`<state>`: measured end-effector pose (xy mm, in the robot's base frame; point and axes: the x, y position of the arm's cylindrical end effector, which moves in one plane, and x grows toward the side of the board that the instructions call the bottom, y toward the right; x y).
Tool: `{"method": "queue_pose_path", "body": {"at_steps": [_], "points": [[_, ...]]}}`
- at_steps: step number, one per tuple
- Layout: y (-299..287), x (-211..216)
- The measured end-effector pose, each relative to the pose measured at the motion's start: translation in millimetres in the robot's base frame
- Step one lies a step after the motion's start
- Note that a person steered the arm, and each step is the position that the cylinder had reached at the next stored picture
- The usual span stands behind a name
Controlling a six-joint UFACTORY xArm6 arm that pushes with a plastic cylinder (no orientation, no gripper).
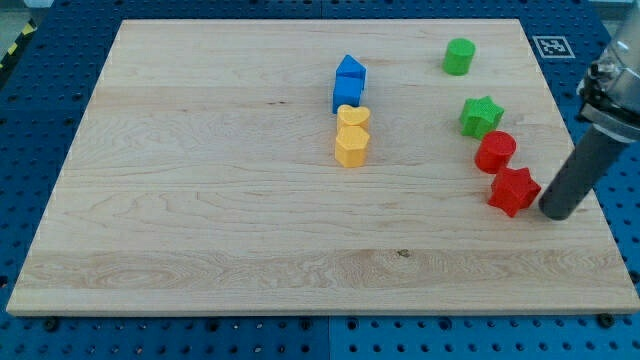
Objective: Push the green circle a bit down
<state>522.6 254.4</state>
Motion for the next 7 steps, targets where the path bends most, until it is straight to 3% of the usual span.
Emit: {"method": "queue_pose_path", "body": {"at_steps": [1, 2, 5, 6, 7], "points": [[48.9, -25.8], [56.8, -79.9], [45.4, -296.6], [18.5, -330.7], [-5.6, -331.6]]}}
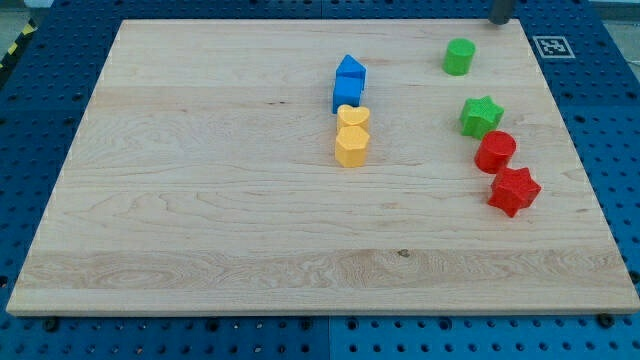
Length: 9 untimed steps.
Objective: Push the green circle a bit down
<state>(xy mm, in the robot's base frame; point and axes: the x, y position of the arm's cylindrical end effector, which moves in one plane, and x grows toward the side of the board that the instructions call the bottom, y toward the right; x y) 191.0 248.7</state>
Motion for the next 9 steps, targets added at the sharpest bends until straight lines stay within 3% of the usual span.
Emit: {"method": "queue_pose_path", "body": {"at_steps": [1, 5, 7, 9], "points": [[-43.6, 0.9], [-96.4, 37.3], [-77.8, 38.1], [-74.4, 73.2]]}}
